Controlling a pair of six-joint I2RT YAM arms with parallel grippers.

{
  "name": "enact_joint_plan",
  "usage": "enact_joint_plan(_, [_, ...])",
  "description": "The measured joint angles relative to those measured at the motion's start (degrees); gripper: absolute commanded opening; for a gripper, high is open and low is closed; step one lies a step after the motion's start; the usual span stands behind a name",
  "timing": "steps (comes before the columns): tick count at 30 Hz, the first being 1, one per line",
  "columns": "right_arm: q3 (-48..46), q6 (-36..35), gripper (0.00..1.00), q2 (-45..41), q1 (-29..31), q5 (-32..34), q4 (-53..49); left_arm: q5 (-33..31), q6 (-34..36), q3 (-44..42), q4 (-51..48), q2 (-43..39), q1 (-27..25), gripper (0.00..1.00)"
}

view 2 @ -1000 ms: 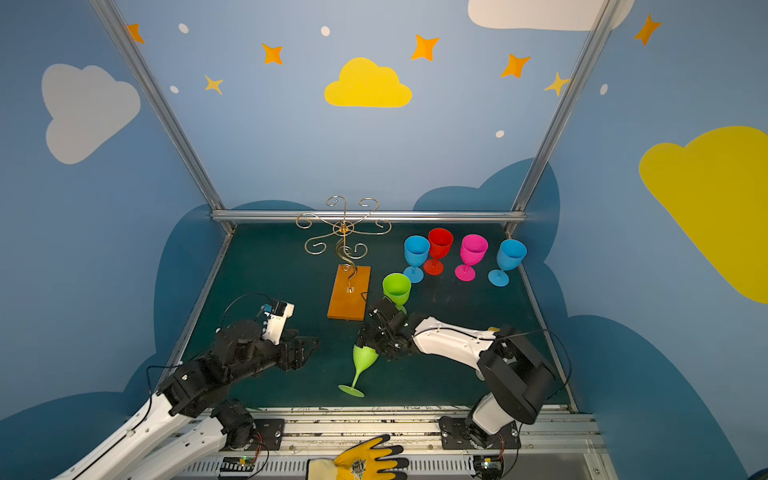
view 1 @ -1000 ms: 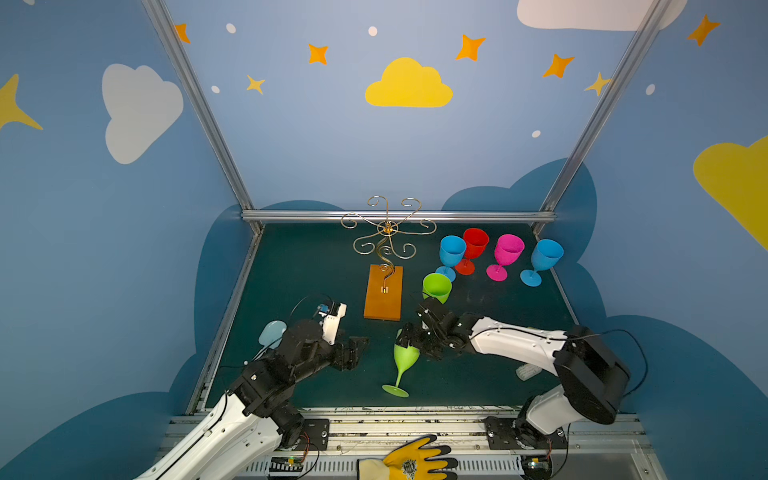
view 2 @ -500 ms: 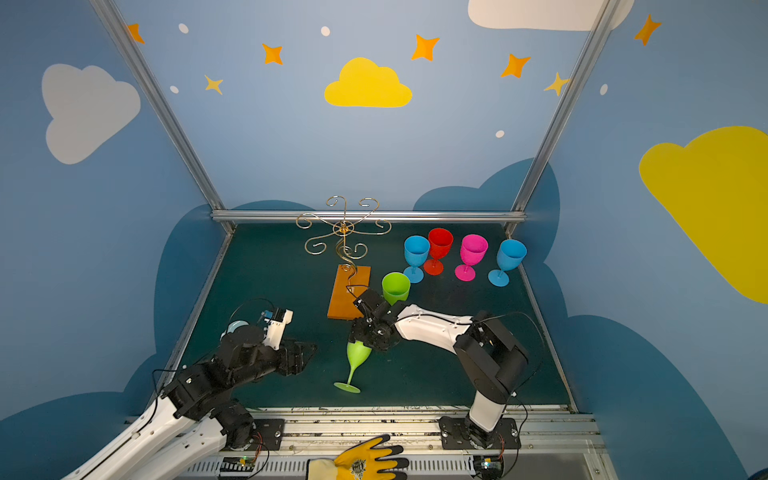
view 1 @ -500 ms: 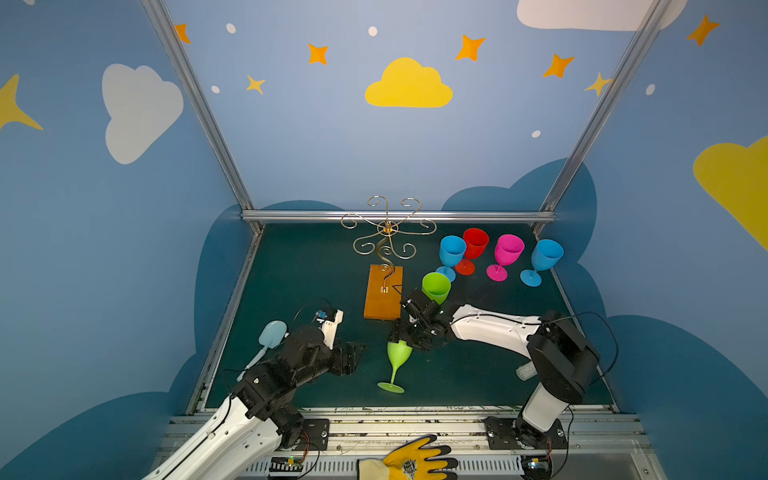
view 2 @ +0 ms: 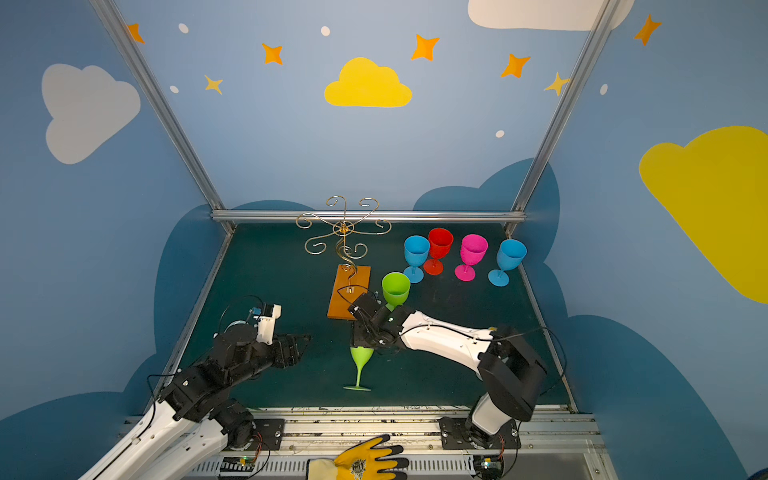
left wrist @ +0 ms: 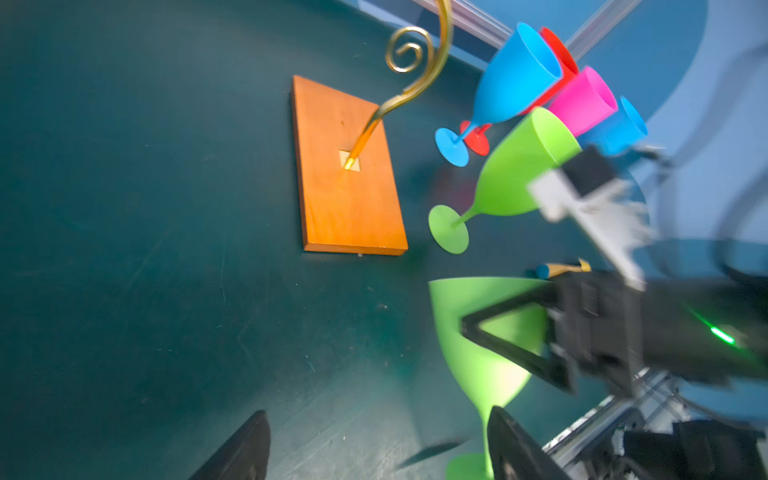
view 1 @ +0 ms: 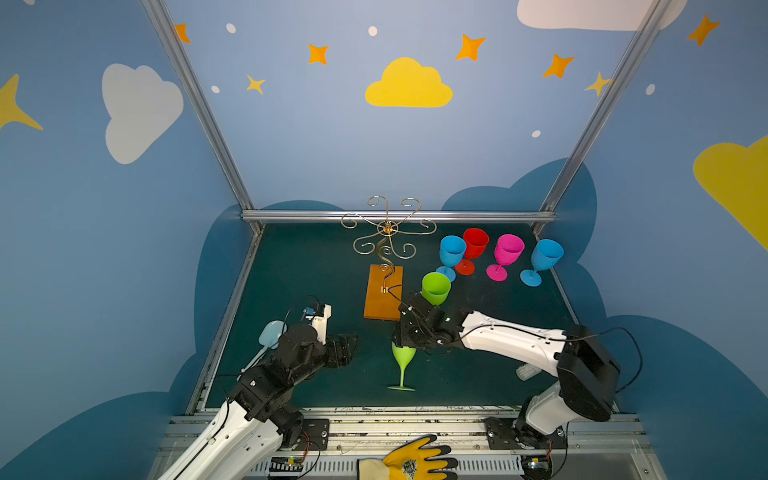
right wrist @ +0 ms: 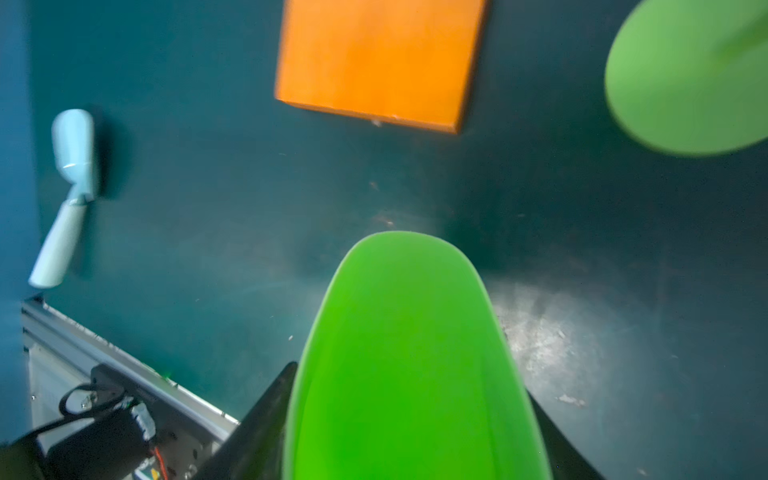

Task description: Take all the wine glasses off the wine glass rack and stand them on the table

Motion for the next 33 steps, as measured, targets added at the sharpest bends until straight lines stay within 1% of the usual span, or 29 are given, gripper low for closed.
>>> enact_joint_plan(3, [-2.12,-3.8,0.45,-6.08,1.79,4.04,1.57,8.26,-2.56,1.46,2.32,5.18,6.71,0.78])
enact_joint_plan(6, [-5.68,-7.69,0.44,-11.17,2.75,7.1,3.58,16.46,-4.72,3.17,4.96,9.09,11.89,0.78])
enact_joint_plan(9, [-7.93,-11.98,0.43,-14.05,3.65,10.58,4.98,23.52,-5.57,7.96,6.69,13.07,13.73,0.78])
enact_joint_plan(12, [-9.62,-17.31,0.43,-15.76,5.49,13.79,8.17,30.1,-5.79,13.4,9.53,16.87,13.81,0.77])
enact_joint_plan(15, [-11.69,-22.69,0.43,-17.09,7.41,15.98,12.11,35.01,-5.55,16.68,10.78,19.91,13.81,0.75])
enact_joint_plan(18, [-13.94,-26.95,0.43,-18.25,8.68,17.2,16.06,38.56,-4.63,17.97,10.38,22.97,13.66,0.74])
enact_joint_plan(22, [-15.87,-31.65,0.43,-19.28,9.29,17.38,19.93,40.81,-2.51,18.34,8.37,26.51,12.48,0.73])
enact_joint_plan(29, [-16.31,-37.33,0.42,-19.58,10.12,16.44,24.74,41.77,1.18,19.06,5.49,32.11,7.1,0.7])
enact_joint_plan(33, [-16.31,-39.56,0.41,-19.32,11.06,16.02,25.77,41.4,2.54,19.26,4.24,33.53,6.21,0.7])
